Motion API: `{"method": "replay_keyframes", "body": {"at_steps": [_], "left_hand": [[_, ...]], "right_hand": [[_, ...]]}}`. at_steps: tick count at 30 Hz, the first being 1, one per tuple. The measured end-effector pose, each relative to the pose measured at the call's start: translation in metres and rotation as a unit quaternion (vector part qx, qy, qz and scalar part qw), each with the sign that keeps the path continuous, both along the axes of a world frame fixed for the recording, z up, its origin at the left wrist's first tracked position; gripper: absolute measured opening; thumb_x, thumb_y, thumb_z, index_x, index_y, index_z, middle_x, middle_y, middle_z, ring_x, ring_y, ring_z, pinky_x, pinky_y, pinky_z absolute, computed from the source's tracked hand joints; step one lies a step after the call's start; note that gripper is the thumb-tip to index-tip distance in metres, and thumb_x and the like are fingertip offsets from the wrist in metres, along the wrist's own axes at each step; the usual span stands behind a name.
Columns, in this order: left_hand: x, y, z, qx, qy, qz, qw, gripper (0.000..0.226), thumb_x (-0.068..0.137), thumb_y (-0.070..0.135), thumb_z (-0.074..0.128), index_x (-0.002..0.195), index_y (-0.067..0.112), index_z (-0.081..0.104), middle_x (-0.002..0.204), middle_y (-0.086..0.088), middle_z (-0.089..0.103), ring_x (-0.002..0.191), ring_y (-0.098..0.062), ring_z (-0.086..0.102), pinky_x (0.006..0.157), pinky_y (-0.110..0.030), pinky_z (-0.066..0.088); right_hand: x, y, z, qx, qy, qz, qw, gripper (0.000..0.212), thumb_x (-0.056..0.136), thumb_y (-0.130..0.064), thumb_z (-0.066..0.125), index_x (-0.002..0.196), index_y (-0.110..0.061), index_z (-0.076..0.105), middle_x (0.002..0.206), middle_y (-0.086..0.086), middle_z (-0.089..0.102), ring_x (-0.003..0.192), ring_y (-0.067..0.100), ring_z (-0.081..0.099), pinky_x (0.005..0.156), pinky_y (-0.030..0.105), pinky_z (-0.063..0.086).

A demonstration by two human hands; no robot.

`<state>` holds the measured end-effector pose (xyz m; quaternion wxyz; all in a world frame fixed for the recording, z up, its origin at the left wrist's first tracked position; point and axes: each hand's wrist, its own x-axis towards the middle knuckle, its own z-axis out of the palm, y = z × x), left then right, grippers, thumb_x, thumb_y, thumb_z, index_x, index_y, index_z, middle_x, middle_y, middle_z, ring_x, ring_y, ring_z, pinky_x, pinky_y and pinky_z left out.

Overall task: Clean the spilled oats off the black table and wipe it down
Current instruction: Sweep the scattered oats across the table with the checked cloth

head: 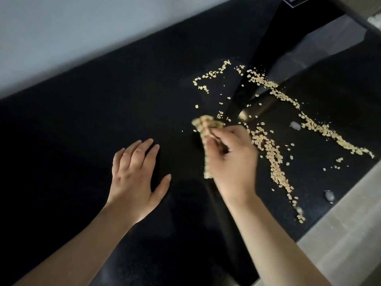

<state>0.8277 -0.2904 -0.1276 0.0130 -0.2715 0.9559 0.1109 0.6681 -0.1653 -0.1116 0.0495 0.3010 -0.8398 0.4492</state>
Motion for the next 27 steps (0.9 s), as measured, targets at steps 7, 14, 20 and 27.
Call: {"method": "replay_keyframes", "body": {"at_steps": [7,14,20,27], "left_hand": [[0.013,-0.015,0.004,0.056,0.057,0.039,0.996,0.07,0.087,0.053,0.041,0.14,0.006,0.042,0.146,0.0,0.033,0.135,-0.014,0.025,0.105,-0.028,0.024],[0.006,-0.013,0.002,0.039,0.054,0.064,0.996,0.069,0.087,0.055,0.038,0.136,0.007,0.046,0.141,-0.001,0.037,0.132,-0.02,0.029,0.103,-0.037,0.033],[-0.004,-0.012,0.002,0.014,0.039,0.079,0.996,0.068,0.085,0.054,0.037,0.132,0.006,0.05,0.134,-0.007,0.043,0.123,-0.029,0.039,0.102,-0.049,0.041],[-0.006,-0.014,0.0,-0.007,0.044,0.08,0.996,0.066,0.085,0.053,0.039,0.128,0.006,0.054,0.128,-0.008,0.048,0.117,-0.03,0.043,0.1,-0.049,0.042]], "right_hand": [[0.009,-0.066,-0.026,0.075,0.037,0.069,0.994,0.009,0.085,-0.021,0.067,0.09,-0.016,0.071,0.091,-0.002,0.059,0.071,0.014,0.058,0.055,0.03,0.051],[-0.054,-0.019,-0.025,0.1,0.059,-0.061,0.991,0.015,0.081,-0.017,0.068,0.093,-0.011,0.073,0.092,0.008,0.063,0.072,0.025,0.063,0.063,0.026,0.047],[-0.067,0.008,-0.01,0.046,0.002,-0.115,0.992,0.017,0.08,-0.013,0.07,0.096,-0.007,0.073,0.093,0.011,0.063,0.077,0.021,0.061,0.071,0.02,0.042],[-0.042,-0.084,-0.008,0.061,0.019,0.03,0.998,0.012,0.084,-0.018,0.069,0.094,-0.013,0.072,0.093,0.001,0.059,0.073,0.007,0.053,0.065,0.02,0.046]]}}
